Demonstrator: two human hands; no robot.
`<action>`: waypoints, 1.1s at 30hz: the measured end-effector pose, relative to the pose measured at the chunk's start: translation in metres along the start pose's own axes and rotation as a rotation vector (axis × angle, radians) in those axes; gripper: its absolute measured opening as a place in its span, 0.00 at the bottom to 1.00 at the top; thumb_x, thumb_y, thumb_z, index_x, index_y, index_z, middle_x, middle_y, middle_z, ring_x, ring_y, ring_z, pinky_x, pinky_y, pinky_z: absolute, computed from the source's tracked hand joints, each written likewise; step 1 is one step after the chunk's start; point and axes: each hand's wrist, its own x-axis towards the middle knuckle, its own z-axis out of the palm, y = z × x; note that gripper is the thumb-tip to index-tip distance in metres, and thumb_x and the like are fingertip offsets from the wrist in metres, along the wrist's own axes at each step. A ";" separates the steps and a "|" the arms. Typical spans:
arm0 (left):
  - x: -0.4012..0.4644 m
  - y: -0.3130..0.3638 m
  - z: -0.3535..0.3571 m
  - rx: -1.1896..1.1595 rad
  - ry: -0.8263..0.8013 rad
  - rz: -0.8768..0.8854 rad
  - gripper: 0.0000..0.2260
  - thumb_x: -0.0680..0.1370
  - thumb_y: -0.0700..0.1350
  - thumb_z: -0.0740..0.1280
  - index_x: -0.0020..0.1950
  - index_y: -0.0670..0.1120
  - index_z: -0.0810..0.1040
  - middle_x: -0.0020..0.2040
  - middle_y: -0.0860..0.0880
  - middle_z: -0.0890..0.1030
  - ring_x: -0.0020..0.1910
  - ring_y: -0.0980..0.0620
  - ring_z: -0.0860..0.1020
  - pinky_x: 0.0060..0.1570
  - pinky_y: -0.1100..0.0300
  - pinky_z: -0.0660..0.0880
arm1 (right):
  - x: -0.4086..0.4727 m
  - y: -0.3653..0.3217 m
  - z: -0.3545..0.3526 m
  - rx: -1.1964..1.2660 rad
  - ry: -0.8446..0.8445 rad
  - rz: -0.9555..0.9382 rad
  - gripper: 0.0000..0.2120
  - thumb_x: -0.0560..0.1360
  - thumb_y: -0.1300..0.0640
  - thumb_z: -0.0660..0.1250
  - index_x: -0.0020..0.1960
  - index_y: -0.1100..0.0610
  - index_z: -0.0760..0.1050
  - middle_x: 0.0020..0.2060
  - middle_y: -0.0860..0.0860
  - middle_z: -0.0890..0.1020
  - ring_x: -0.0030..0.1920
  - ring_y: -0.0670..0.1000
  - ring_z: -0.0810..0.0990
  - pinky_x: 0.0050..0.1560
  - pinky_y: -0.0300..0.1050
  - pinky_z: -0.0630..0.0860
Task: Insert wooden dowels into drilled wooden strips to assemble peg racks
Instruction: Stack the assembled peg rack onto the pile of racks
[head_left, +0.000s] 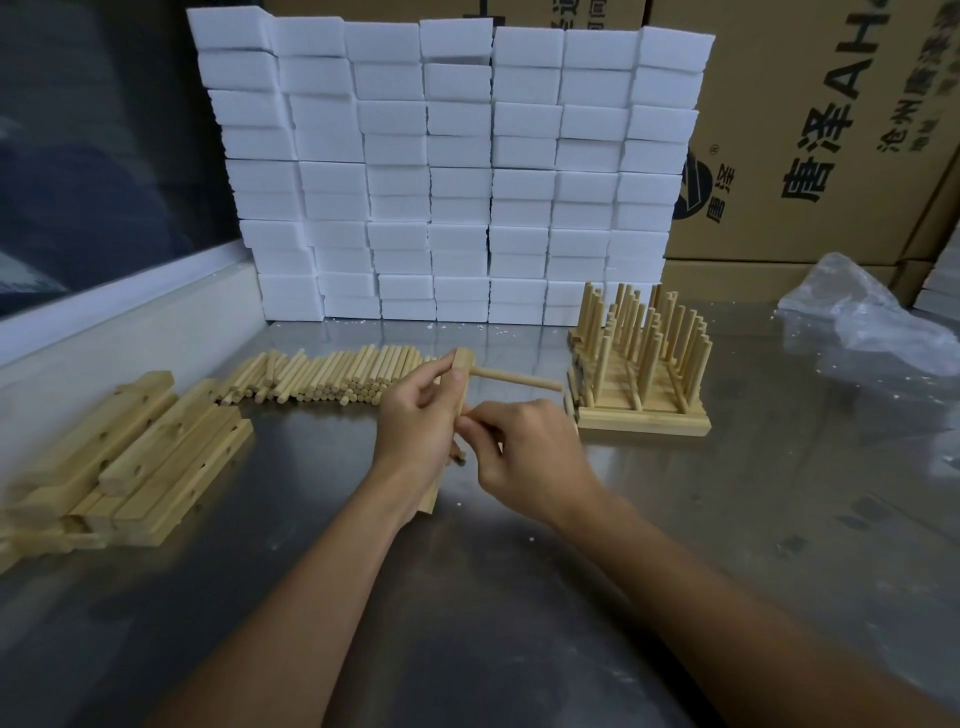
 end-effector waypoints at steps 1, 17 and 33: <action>-0.001 0.000 0.000 0.024 -0.009 0.029 0.08 0.81 0.45 0.67 0.55 0.57 0.81 0.32 0.53 0.80 0.28 0.58 0.76 0.24 0.61 0.74 | 0.000 0.001 0.002 0.072 -0.024 0.089 0.12 0.78 0.57 0.66 0.38 0.56 0.81 0.25 0.48 0.76 0.27 0.51 0.73 0.31 0.44 0.66; 0.004 0.001 -0.009 -0.152 0.078 -0.239 0.07 0.83 0.46 0.64 0.56 0.50 0.80 0.32 0.49 0.84 0.21 0.52 0.75 0.20 0.63 0.71 | 0.005 -0.005 -0.013 0.894 0.057 0.525 0.11 0.81 0.60 0.62 0.46 0.63 0.81 0.38 0.56 0.86 0.38 0.55 0.85 0.37 0.46 0.80; 0.011 0.009 -0.030 -0.622 0.185 -0.492 0.12 0.76 0.40 0.59 0.53 0.37 0.78 0.38 0.42 0.82 0.24 0.51 0.72 0.24 0.63 0.71 | 0.010 0.005 0.023 0.002 -0.330 0.476 0.20 0.74 0.40 0.70 0.59 0.52 0.80 0.49 0.47 0.82 0.48 0.48 0.79 0.48 0.45 0.78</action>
